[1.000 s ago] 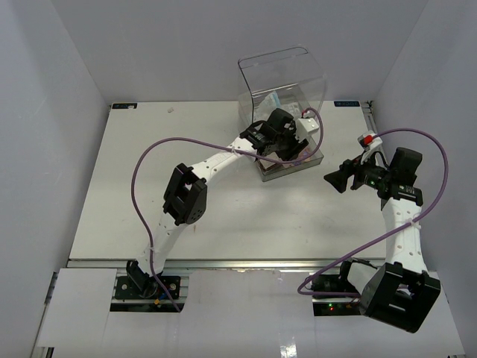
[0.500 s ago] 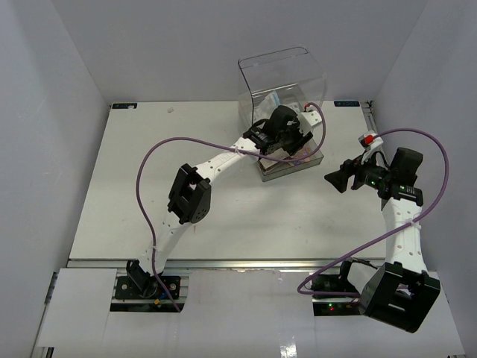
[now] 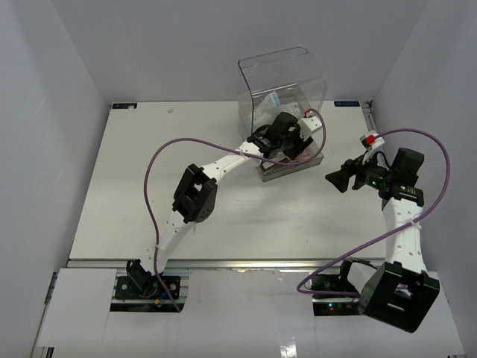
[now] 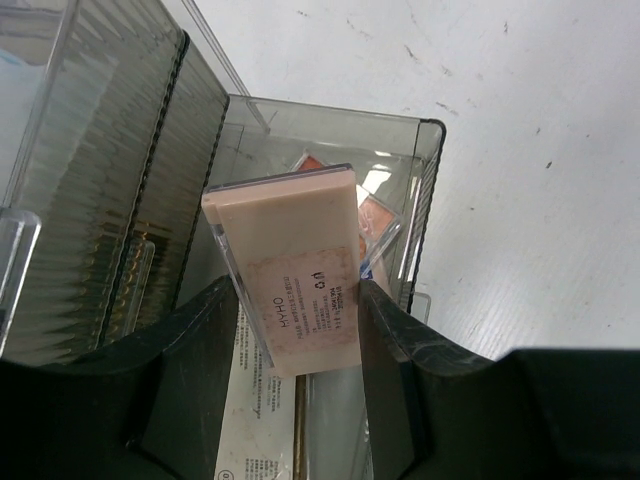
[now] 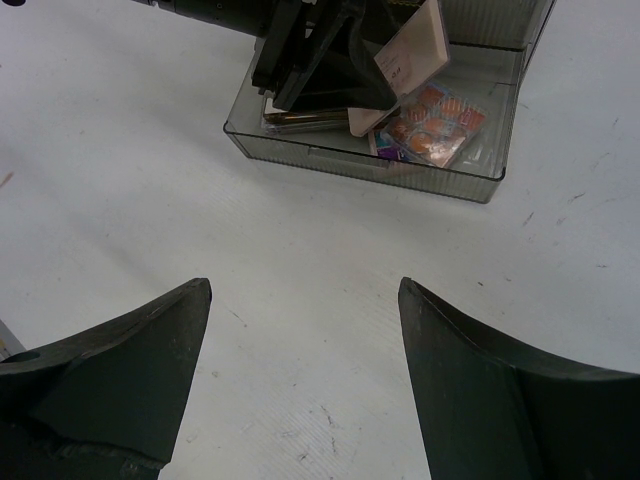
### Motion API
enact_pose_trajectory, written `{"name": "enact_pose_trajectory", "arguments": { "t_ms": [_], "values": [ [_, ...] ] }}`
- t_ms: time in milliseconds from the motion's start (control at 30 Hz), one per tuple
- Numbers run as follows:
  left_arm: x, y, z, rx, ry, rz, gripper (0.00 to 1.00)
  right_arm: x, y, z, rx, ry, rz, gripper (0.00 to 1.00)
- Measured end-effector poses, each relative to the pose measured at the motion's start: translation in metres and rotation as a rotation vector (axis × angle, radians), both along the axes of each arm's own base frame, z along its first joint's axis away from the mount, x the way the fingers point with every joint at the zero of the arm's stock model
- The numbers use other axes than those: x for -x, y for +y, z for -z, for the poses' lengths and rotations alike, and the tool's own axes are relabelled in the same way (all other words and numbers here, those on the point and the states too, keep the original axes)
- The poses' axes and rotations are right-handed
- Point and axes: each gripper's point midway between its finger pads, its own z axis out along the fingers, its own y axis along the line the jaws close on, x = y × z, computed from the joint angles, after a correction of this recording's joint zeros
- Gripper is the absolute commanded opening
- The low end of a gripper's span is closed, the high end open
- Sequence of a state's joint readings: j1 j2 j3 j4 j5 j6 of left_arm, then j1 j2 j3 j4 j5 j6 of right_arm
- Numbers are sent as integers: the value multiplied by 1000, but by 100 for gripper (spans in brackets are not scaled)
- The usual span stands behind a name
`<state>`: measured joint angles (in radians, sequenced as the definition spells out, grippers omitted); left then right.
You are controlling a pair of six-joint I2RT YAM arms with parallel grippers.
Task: Organize the makeup
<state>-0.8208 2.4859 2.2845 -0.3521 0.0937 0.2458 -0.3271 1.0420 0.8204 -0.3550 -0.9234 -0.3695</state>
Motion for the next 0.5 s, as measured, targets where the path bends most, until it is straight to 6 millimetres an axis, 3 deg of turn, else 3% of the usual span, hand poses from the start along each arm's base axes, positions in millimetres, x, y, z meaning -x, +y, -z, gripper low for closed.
{"name": "enact_pose_trajectory", "arguments": {
  "t_ms": [500],
  "values": [
    [7,-20,-14,103,9,41,19,0,0,0,-2,0,-2,82]
  ]
}}
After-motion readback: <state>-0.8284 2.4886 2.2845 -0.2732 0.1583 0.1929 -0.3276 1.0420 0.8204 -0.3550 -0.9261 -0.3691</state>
